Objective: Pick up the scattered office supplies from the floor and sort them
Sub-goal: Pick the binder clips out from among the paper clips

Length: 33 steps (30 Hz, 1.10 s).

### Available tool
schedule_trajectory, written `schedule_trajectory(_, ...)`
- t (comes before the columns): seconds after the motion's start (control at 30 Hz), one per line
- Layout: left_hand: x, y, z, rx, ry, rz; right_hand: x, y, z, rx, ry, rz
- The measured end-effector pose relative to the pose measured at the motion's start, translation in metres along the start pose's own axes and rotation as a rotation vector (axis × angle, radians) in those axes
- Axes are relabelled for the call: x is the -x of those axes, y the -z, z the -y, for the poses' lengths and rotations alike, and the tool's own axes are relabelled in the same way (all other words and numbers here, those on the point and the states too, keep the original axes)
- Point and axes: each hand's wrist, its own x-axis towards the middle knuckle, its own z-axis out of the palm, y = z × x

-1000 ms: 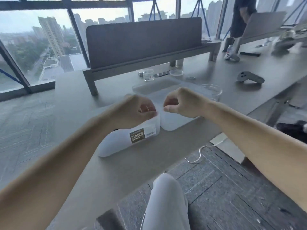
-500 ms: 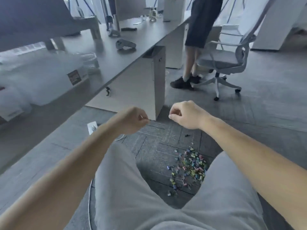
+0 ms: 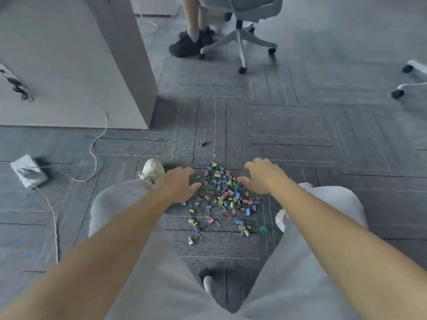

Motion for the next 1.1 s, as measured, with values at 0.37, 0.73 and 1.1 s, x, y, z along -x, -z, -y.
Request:
schedule_trajectory(0.37, -0.187, -0.109, 0.035, -0.042, 0.127, 0.356, -0.164, -0.104, -0.068, -0.286, -0.193, 0.210)
schedule_trajectory(0.73, -0.264, -0.116, 0.033, -0.019, 0.149, 0.406, -0.245, -0.130, -0.034, -0.438, -0.190, 0.283)
schedule_trajectory(1.1, -0.181, -0.015, -0.015, -0.054, -0.079, 0.261, -0.122, -0.032, -0.026, -0.393, -0.177, 0.082)
